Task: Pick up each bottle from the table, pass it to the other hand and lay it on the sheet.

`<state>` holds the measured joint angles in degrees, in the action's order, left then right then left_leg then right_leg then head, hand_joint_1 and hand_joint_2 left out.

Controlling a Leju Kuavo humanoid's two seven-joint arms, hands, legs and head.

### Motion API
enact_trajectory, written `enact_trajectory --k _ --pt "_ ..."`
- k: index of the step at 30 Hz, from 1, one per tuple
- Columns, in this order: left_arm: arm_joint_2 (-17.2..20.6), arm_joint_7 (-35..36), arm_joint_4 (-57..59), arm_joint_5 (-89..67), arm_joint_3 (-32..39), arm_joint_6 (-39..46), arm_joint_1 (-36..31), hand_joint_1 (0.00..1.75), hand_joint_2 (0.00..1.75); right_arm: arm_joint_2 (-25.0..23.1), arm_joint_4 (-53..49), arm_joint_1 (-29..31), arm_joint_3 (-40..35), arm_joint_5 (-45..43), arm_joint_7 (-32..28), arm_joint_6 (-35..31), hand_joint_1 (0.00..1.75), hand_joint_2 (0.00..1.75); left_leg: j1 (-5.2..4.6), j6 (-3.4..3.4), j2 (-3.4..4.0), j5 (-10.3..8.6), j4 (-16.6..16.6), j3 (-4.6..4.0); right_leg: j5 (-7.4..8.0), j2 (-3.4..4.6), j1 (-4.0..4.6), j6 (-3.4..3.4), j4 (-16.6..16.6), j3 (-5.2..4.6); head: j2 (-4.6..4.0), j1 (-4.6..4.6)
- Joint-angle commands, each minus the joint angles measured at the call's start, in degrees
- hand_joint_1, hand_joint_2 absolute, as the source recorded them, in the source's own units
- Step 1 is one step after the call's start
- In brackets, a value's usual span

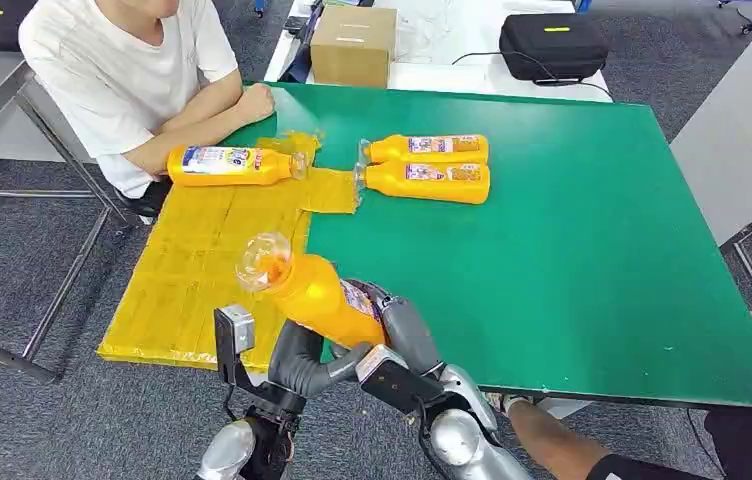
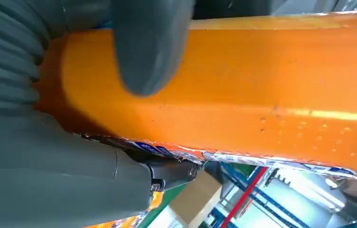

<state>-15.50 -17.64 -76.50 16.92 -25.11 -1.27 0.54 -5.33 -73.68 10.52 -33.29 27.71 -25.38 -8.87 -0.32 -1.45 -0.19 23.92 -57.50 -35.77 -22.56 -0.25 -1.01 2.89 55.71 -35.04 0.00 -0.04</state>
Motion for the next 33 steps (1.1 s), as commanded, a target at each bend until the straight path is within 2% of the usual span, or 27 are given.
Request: enact_trajectory --k 1,4,6,8,9,15,16,17,18,19,20,26,27,28,29,30,33 --pt "0.90 0.41 3.85 0.29 -0.97 -0.03 -2.57 0.00 1.75 0.21 2.23 1.63 -1.82 -0.10 -0.25 0.33 1.61 1.75 0.05 0.09 0.02 0.09 0.04 0.27 -0.08 0.02 0.05 -0.11 -0.04 0.27 0.00 -0.02" --pt "0.90 0.41 3.85 0.29 -0.97 -0.03 -2.57 0.00 1.75 0.21 2.23 1.63 -1.82 -0.10 -0.25 0.33 1.61 1.75 0.06 0.11 0.02 0.12 0.03 0.33 -0.12 0.02 0.07 -0.13 -0.03 0.33 0.00 0.00" --pt "0.73 -3.46 2.69 -4.09 -1.05 3.36 -2.69 0.00 1.75 0.43 2.40 1.55 -2.05 -0.06 -0.28 0.52 1.50 1.75 0.03 0.06 -0.01 0.04 0.05 0.17 -0.05 -0.01 0.03 -0.08 -0.04 0.17 0.00 0.00" --pt "0.75 -3.09 0.93 -2.77 -0.35 2.23 -2.91 0.00 1.75 0.41 4.29 1.64 -1.96 0.00 0.50 0.74 1.59 1.75 0.05 0.08 0.02 0.10 0.01 0.24 -0.09 0.02 0.05 -0.10 -0.02 0.23 0.00 0.00" --pt "0.83 -3.91 0.42 -3.53 -0.25 2.81 -3.02 0.00 1.75 0.51 4.96 1.67 -2.05 0.19 0.71 0.87 1.73 1.75 0.06 0.11 0.03 0.13 0.02 0.33 -0.12 0.03 0.06 -0.13 -0.03 0.33 0.00 0.00" --pt "0.60 -2.98 -1.62 -1.95 1.23 2.76 -3.64 0.00 1.75 -0.31 9.10 2.78 -3.75 2.64 1.28 0.51 1.75 1.75 0.10 0.13 0.09 0.16 0.01 0.40 -0.12 0.09 0.10 -0.16 -0.03 0.39 0.00 0.00" --pt "0.25 -2.14 -1.16 0.13 1.80 1.86 -3.76 0.09 1.75 -0.41 9.37 3.11 -4.37 3.31 1.32 0.36 1.75 1.75 0.09 0.12 0.05 0.11 0.02 0.30 -0.09 0.05 0.09 -0.14 -0.03 0.30 0.00 0.00" --pt "0.47 -2.27 -0.98 0.30 1.73 1.48 -3.97 1.55 1.75 -0.69 9.55 3.27 -4.72 3.61 1.40 0.27 1.75 1.75 0.11 0.14 0.04 0.15 0.01 0.40 -0.13 0.04 0.12 -0.17 -0.02 0.41 0.00 0.00" --pt "0.41 -3.11 -1.06 0.28 1.92 1.39 -3.91 1.75 1.75 -0.91 9.74 3.41 -4.99 3.87 1.63 -0.23 1.75 1.75 0.05 0.08 0.06 0.04 0.04 0.16 -0.02 0.06 0.05 -0.09 -0.03 0.14 0.00 -0.02" --pt "0.34 -3.37 -1.29 0.83 2.17 1.07 -3.73 1.75 1.75 -1.04 9.76 3.39 -5.11 4.66 2.05 -1.25 1.24 1.75 0.09 0.13 0.09 0.13 0.02 0.36 -0.11 0.08 0.09 -0.15 -0.02 0.34 0.00 0.00" --pt "0.43 -3.38 -1.66 1.31 2.35 0.64 -3.55 1.75 1.75 -1.44 9.54 3.07 -4.95 5.37 2.33 -2.64 0.00 1.75 0.07 0.09 0.03 0.05 0.03 0.18 -0.04 0.03 0.07 -0.11 -0.04 0.18 0.00 0.00" --pt "0.40 -3.36 -1.78 1.57 2.46 0.48 -3.45 1.75 1.75 -1.49 9.52 3.07 -5.07 5.56 2.31 -2.88 0.00 1.75 0.07 0.10 0.03 0.06 0.03 0.20 -0.05 0.03 0.07 -0.11 -0.03 0.20 0.00 0.00" --pt "0.31 -3.28 -2.01 2.25 2.75 0.14 -3.32 1.75 1.75 -1.44 9.51 3.16 -5.46 5.76 2.27 -2.85 0.00 0.00 0.08 0.11 0.04 0.09 0.02 0.25 -0.07 0.03 0.08 -0.13 -0.03 0.24 0.00 0.00" --pt "0.32 -2.72 -2.22 3.73 3.11 -0.80 -3.35 1.75 1.75 -1.25 9.53 3.41 -6.14 6.83 2.51 -3.63 0.00 0.00 0.10 0.14 0.05 0.14 -0.01 0.35 -0.12 0.05 0.11 -0.16 -0.01 0.35 0.00 0.00" --pt "0.48 1.09 -1.76 11.26 3.21 -6.92 -3.82 1.75 1.75 -1.41 9.09 4.21 -5.84 6.55 1.27 -7.03 0.00 0.00 0.06 0.07 0.08 0.06 0.02 0.15 -0.03 0.08 0.06 -0.09 -0.04 0.14 0.00 -0.02" --pt "0.54 1.09 -1.66 11.26 3.13 -6.91 -3.86 1.75 1.75 -1.47 9.10 4.27 -5.70 6.42 1.19 -7.16 0.00 0.00 0.12 0.14 0.11 0.19 0.00 0.43 -0.15 0.10 0.12 -0.17 -0.03 0.41 0.00 0.00" --pt "0.80 1.03 -0.86 10.75 2.06 -7.18 -4.23 1.75 1.75 -1.58 8.21 4.62 -4.81 6.12 0.95 -7.94 0.00 0.00 0.03 0.06 0.02 0.02 0.03 0.09 -0.03 0.01 0.02 -0.08 -0.01 0.08 0.00 -0.02"
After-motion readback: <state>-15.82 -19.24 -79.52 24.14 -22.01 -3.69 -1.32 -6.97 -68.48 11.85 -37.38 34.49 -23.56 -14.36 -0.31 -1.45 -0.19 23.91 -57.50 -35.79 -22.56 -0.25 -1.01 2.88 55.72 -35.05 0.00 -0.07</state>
